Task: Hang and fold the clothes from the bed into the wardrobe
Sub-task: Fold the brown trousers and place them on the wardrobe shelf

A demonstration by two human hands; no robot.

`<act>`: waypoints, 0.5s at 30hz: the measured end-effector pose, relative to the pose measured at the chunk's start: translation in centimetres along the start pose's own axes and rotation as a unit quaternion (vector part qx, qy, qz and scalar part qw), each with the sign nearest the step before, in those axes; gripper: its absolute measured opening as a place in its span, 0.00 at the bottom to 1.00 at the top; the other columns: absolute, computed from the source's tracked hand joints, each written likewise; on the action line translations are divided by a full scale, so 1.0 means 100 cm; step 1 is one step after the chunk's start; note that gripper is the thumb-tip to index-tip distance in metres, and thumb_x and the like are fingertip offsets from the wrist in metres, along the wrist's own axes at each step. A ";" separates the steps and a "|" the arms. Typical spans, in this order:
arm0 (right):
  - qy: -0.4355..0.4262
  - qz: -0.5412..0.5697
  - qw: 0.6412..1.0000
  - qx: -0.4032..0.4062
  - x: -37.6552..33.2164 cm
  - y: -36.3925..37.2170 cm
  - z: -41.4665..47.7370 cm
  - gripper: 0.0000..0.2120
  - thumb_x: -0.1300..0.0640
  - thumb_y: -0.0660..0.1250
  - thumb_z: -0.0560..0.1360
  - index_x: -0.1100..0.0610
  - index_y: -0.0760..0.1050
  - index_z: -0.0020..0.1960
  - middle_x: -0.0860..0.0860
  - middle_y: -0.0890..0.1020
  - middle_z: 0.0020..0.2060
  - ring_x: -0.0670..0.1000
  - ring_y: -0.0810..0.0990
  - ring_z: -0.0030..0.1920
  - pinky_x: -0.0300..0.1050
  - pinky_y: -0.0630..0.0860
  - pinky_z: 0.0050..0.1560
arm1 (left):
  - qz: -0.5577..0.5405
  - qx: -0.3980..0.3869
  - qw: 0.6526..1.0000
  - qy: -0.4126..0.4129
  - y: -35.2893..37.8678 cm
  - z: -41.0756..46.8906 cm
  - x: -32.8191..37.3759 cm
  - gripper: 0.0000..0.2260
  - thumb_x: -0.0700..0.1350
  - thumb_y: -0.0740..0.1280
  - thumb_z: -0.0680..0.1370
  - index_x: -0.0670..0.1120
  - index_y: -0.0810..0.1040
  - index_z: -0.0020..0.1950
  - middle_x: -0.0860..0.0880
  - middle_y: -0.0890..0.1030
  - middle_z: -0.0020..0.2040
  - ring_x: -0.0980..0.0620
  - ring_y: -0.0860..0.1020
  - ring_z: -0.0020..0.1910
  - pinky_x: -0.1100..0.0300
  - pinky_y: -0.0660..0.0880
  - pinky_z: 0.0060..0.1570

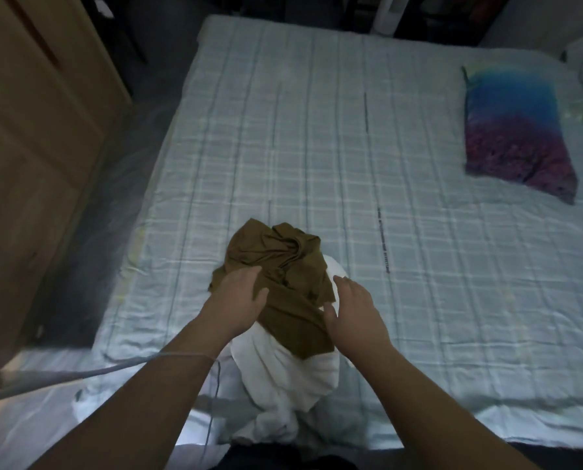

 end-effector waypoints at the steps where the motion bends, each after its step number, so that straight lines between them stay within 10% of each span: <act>1: 0.011 0.012 1.000 -0.010 0.001 0.007 0.017 0.24 0.52 0.62 0.79 0.57 0.67 0.73 0.54 0.74 0.66 0.57 0.70 0.67 0.52 0.69 0.66 | -0.001 -0.005 1.000 -0.005 0.003 0.015 -0.004 0.25 0.51 0.63 0.81 0.42 0.66 0.76 0.42 0.71 0.72 0.46 0.69 0.71 0.58 0.61 0.69; 15: 0.103 0.095 0.988 -0.056 0.037 0.126 0.253 0.10 0.49 0.64 0.78 0.51 0.74 0.57 0.47 0.78 0.48 0.52 0.79 0.51 0.48 0.75 0.51 | -0.048 0.003 0.997 -0.053 0.096 0.201 -0.058 0.19 0.43 0.64 0.80 0.46 0.71 0.71 0.48 0.75 0.66 0.52 0.73 0.66 0.60 0.66 0.67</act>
Point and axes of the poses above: each hand's wrist, its own z-axis towards the middle knuckle, its own y-axis out of the palm, x = y × z, the point moved 3 cm from there along z, towards the middle knuckle
